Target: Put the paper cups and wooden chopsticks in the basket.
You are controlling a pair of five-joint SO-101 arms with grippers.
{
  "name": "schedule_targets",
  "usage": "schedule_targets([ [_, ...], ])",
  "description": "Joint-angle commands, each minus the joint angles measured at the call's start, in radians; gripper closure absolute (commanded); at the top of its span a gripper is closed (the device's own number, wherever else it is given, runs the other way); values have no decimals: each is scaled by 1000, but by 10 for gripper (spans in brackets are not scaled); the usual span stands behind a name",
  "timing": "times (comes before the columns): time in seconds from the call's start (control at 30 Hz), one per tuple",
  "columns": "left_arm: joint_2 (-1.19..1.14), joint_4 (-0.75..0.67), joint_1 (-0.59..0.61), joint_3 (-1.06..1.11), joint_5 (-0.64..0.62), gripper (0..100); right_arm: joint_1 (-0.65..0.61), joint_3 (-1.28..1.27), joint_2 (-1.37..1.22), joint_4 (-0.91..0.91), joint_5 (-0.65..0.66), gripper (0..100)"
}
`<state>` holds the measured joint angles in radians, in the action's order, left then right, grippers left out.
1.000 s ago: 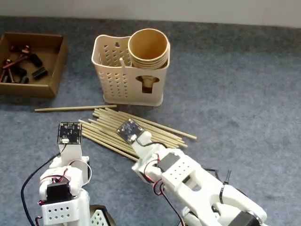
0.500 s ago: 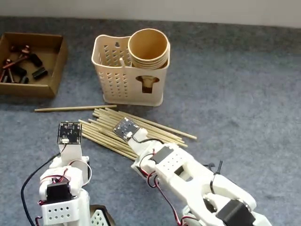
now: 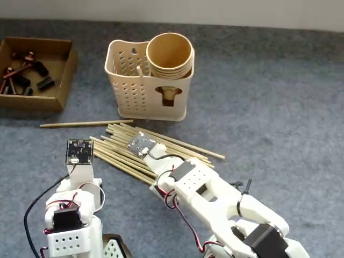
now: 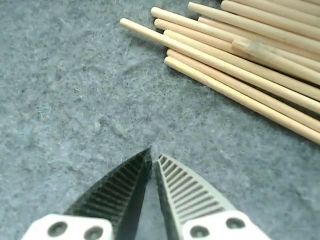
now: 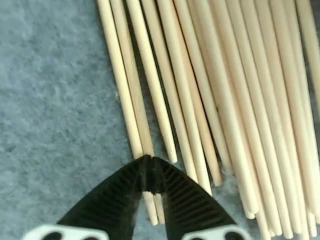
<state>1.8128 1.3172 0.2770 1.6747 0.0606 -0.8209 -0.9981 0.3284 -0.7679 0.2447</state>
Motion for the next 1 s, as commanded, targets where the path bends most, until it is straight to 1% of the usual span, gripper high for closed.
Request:
schedule_targets([
  [0.0,4,3,-15,21,8,995,18,13,10,-74,14,994],
  [0.13,4,3,-15,21,8,995,58,42,51,-77,14,994],
  [0.27,4,3,-15,21,8,995,84,39,145,-77,12,994],
  [0.5,4,3,-15,21,8,995,84,35,302,-151,11,994],
  [0.97,4,3,-15,21,8,995,88,-47,556,-186,9,994],
])
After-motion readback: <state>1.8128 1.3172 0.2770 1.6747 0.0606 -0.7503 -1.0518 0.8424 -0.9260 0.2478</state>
